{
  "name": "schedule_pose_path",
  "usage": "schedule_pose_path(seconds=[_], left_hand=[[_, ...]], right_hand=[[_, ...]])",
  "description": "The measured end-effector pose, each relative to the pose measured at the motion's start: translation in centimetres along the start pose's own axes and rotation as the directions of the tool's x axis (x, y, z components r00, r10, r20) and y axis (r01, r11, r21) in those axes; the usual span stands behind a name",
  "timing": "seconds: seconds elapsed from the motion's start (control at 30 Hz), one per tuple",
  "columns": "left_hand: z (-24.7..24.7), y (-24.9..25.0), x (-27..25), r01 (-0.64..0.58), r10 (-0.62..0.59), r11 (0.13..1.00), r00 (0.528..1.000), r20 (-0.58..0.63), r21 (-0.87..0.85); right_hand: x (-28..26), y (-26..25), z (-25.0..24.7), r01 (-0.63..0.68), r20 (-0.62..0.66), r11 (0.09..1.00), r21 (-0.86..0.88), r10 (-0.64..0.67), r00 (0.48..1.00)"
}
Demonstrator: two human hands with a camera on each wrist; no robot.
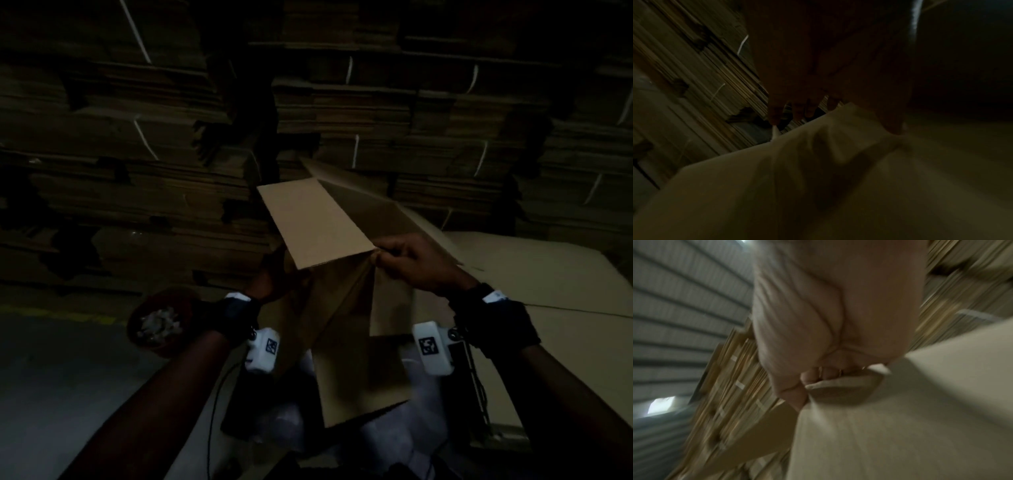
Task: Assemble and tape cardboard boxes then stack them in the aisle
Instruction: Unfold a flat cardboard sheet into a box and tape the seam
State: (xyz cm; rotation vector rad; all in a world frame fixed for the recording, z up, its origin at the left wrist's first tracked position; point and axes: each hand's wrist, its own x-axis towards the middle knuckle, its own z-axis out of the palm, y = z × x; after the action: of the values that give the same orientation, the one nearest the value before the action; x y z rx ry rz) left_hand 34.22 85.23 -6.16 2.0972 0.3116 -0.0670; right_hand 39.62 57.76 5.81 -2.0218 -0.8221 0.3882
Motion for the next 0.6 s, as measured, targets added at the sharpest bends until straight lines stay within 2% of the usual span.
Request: schedule_pose_path(seconds=[0.07,0.13,0.2,0.27,0.37,0.43,0.5,0.53,0.57,0.6], left_hand=[[-0.9,1.2,1.5,0.045,-0.045,0.999,0.998,0.054,-0.004],[-1.0,2.4,2.5,0.061,-0.06,0.998,0.997,0.046,-0.015],[-0.9,3.4,3.4,0.068,-0.066,0.989,0.998,-0.013,0.131],[-1.0,3.6,3.6,0.015,-0.01,0.977,1.0,-0.025,0.214],[-1.8,2.8,3.9,-0.065,0.065,0.995,0.998,0.005,0.073],[-2.6,2.3,3.6,-0.073,0.073,0.997,0.997,-0.004,-0.013],[-3.2,1.9,3.6,-0.055,0.053,0.995,0.998,-0.021,-0.083],[-3.3,2.3,3.2,-0.046,0.042,0.992,0.999,-0.034,-0.12],[-3.6,2.4,3.0,-0.058,0.052,0.99,0.997,-0.049,-0.13],[-3.8,2.9,2.7,-0.074,0.065,0.987,0.996,-0.069,-0.144]], right_hand=[[-1.6,0.3,-1.6,0.005,-0.04,0.999,0.039,-0.003,0.999],[-3.1,0.7,-2.9,0.007,-0.081,0.997,0.077,-0.001,0.997],[-3.9,1.3,-3.6,-0.033,-0.105,0.991,0.132,0.047,0.993],[-4.3,2.9,-4.2,-0.07,-0.124,0.982,0.174,0.093,0.988],[-4.4,4.2,-4.7,-0.139,-0.217,0.949,0.284,0.205,0.954],[-3.9,4.6,-4.9,-0.167,-0.284,0.941,0.295,0.254,0.925],[-3.0,5.0,-5.1,-0.205,-0.369,0.968,0.143,0.245,0.897],[-2.4,5.2,-5.0,-0.26,-0.42,0.966,-0.007,0.233,0.877],[-1.8,5.4,-4.7,-0.346,-0.47,0.916,-0.202,0.219,0.855],[-1.5,5.6,-4.1,-0.443,-0.496,0.801,-0.403,0.215,0.841]])
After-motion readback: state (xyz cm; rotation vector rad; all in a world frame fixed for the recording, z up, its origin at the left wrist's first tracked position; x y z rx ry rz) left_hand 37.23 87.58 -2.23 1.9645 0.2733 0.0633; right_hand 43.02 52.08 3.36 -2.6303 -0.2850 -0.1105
